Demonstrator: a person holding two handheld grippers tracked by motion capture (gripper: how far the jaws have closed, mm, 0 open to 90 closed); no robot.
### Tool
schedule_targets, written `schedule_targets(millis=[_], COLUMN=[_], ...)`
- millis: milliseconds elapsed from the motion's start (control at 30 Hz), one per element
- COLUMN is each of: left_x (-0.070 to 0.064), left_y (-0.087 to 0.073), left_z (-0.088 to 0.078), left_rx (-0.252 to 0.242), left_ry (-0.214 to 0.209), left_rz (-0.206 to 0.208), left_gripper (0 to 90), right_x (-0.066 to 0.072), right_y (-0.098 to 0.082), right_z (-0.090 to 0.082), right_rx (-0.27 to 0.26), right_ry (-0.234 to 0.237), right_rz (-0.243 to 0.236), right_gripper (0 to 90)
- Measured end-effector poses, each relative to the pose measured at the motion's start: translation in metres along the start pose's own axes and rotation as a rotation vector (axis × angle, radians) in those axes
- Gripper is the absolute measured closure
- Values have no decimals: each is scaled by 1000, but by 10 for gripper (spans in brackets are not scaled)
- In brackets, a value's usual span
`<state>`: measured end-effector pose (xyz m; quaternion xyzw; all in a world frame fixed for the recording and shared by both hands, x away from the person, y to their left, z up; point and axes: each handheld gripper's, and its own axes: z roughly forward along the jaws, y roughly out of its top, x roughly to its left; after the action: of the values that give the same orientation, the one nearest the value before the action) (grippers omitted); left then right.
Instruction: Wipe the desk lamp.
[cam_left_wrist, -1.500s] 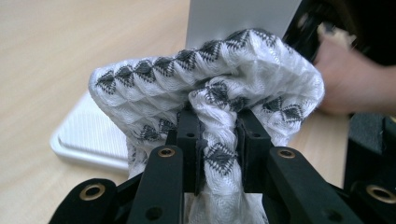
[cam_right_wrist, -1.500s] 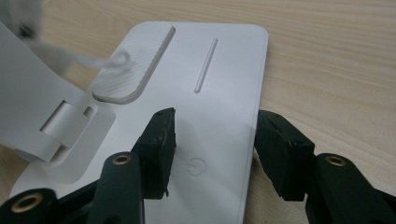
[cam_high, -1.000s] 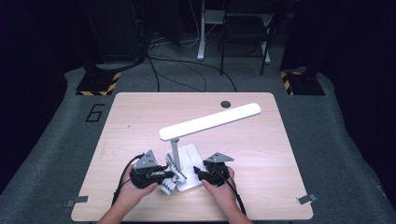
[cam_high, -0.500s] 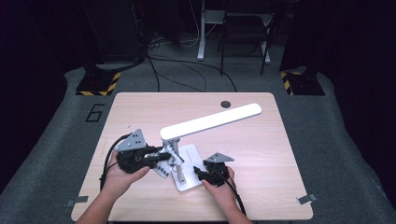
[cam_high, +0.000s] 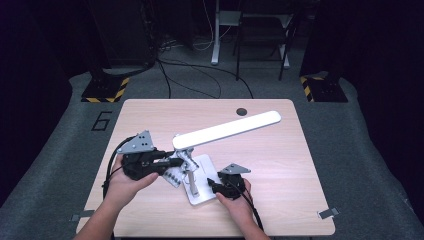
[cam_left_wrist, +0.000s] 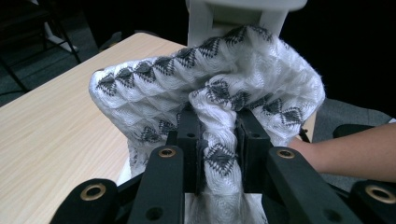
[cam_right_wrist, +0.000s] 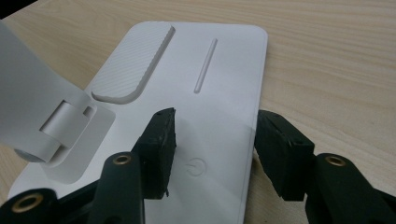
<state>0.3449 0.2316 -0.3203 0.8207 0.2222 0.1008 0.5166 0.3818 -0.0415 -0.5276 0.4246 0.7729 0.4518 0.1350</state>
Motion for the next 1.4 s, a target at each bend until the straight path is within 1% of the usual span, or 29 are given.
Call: schedule_targets(millis=[67,100,167,267,333,467,533,600,733,767,833,867,933,967,1033,1067,1100,1133,1167,1200,1233,1300,1333,1367,1400], left_x=[0,0,-1,-3,-5,-7,-7,-5,-4,-4,-3,-2,-1,0,3,3,5,6,7,8,8,10,10,11,11], left_y=[3,5,9,16,18,13,8,1,-14,-21,-33,-41,-54,-61,-78,-83,-89,-97,-101,-107,-113,-125,-128,-134,-138], left_z=[-2,-4,-6,-8,-9,-5,-3,1,9,13,20,24,31,35,42,45,48,52,55,59,63,71,73,77,79], left_rx=[-5,-5,-12,-14,-21,-29,-31,-17,17,31,46,59,75,83,81,86,99,102,112,117,125,152,155,163,165], left_ry=[-6,-7,-3,4,0,-8,-10,-10,-13,-17,-15,-16,-5,0,-9,-6,-2,9,5,5,14,15,17,18,17], left_rz=[-5,4,4,20,13,19,10,10,-4,-16,-18,-30,-40,-47,-86,-95,-95,-102,-101,-121,-122,-128,-128,-131,-140], left_gripper=[752,751,751,752,752,754,754,754,754,754,754,754,754,754,754,754,754,754,754,754,754,755,755,755,755], right_x=[0,0,0,0,0,0,1,1,1,1,1,1,1,2,2,3,2,3,2,2,2,2,3,3,3], right_y=[0,0,0,0,0,0,0,0,0,0,0,0,0,0,0,0,0,0,0,0,0,0,0,0,0], right_z=[0,0,0,0,0,0,-1,-1,0,0,0,0,0,-1,-1,-1,0,0,0,0,0,0,0,0,0], right_rx=[0,1,9,0,-2,4,5,6,2,2,2,2,0,8,4,4,0,1,1,1,1,1,1,1,2], right_ry=[0,0,2,0,0,5,8,8,4,2,3,3,1,0,-2,-6,-5,-5,-3,-3,-3,-4,-4,-5,-5], right_rz=[0,-4,-7,0,-4,-4,-5,-7,-5,-5,-6,-7,-12,-6,-10,-5,-19,-20,-20,-21,-20,-20,-19,-19,-18], right_gripper=[477,477,477,478,478,488,488,488,488,488,488,488,488,488,488,488,488,488,488,488,488,488,488,488,488])
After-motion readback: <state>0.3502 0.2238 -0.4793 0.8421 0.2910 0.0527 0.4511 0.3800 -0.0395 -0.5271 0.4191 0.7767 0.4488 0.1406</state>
